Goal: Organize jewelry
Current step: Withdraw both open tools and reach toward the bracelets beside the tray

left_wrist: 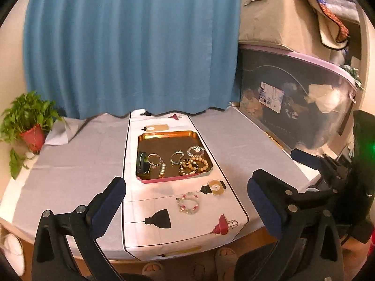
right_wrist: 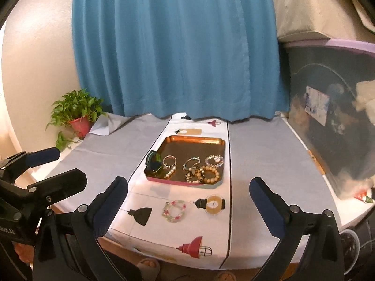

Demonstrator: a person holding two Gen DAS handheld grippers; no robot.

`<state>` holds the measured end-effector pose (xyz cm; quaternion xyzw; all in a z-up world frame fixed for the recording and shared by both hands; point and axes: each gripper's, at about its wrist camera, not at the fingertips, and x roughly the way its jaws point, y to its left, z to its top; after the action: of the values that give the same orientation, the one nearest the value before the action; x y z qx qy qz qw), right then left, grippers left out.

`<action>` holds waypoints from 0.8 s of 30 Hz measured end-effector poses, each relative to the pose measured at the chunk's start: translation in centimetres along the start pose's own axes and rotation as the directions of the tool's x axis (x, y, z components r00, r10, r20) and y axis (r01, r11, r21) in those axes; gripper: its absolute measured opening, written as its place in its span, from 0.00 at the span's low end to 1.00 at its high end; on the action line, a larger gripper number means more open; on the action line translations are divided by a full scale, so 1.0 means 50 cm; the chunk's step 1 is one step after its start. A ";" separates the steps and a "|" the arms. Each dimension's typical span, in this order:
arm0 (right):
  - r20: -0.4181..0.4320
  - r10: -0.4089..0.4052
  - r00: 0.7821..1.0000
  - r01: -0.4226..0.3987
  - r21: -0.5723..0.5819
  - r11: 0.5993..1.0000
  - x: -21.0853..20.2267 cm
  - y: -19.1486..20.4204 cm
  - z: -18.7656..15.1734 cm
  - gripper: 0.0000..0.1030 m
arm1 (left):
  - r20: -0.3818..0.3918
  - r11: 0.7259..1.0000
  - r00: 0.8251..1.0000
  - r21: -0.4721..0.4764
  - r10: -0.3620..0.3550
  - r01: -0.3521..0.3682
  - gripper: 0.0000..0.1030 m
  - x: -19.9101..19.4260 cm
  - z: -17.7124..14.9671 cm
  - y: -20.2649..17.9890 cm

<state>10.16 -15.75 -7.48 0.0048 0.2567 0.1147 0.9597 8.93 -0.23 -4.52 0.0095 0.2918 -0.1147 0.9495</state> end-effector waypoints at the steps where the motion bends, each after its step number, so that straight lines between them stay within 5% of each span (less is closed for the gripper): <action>1: 0.004 -0.013 1.000 0.013 -0.006 1.000 -0.011 0.003 -0.001 1.00 | 0.001 1.000 1.000 0.003 -0.001 0.001 1.00 -0.006 -0.002 -0.004; 14: -0.072 0.039 0.997 -0.041 -0.030 0.999 0.017 -0.007 -0.051 1.00 | 0.007 0.997 0.997 -0.002 0.076 -0.076 1.00 0.004 -0.063 0.001; 18: -0.096 0.050 0.994 -0.053 -0.023 0.998 0.063 -0.018 -0.087 1.00 | -0.032 1.000 0.999 0.007 0.009 -0.009 0.99 0.065 -0.102 0.015; 24: -0.158 0.092 0.983 -0.084 0.057 0.995 0.169 -0.066 -0.131 1.00 | -0.135 1.000 0.991 0.011 0.005 -0.004 0.99 0.185 -0.140 0.030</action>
<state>14.75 -17.41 -17.56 0.0309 0.3356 0.1506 0.9294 12.81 -0.15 -15.55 0.0232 0.3549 -0.1133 0.9277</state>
